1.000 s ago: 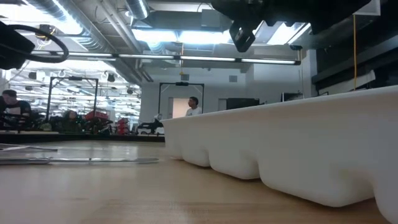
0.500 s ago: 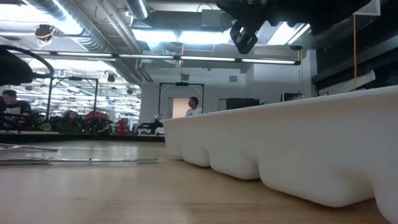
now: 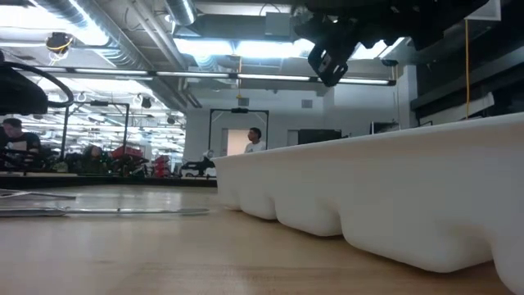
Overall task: Sort silverware
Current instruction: Put the silver table knife into the silverware tray
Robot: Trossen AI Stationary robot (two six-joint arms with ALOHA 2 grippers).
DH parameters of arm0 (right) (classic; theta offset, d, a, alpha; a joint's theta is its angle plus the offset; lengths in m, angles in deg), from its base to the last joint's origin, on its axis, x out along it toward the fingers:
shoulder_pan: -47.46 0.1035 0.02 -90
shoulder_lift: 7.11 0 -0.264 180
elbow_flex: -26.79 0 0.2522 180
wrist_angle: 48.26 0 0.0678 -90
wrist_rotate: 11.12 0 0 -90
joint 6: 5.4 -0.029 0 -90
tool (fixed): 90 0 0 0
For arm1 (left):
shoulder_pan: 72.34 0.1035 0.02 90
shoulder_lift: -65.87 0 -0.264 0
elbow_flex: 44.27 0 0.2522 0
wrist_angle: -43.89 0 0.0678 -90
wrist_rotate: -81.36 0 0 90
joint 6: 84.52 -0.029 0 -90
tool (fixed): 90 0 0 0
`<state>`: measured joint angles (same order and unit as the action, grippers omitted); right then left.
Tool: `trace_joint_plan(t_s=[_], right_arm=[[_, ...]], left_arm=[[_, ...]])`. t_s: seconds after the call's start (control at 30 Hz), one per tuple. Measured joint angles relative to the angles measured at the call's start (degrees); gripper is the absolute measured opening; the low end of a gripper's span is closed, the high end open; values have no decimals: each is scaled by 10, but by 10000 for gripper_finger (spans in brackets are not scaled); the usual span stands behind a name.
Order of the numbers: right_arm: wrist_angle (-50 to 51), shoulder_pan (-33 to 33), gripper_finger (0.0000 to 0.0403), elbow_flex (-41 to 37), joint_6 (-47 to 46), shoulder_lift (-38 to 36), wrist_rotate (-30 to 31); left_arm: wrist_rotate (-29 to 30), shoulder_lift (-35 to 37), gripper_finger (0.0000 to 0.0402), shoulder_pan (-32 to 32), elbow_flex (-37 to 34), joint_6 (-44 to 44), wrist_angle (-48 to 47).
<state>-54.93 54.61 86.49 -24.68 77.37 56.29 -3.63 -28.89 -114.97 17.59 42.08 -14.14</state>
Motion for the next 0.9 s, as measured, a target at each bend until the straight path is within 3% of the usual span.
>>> trace_joint_plan(t_s=[0.23,0.43,0.67,0.9], right_arm=[[1,0,124,0,0,0,-59],[1,0,124,0,1,0,-103],[1,0,124,0,2,0,-105],[0,0,124,0,3,0,-105]], left_arm=[[-3,0,16,0,0,-20,-1],[-2,-1,27,0,-1,-26,6],[3,8,17,0,11,-22,5],[44,26,15,1,12,-41,53]])
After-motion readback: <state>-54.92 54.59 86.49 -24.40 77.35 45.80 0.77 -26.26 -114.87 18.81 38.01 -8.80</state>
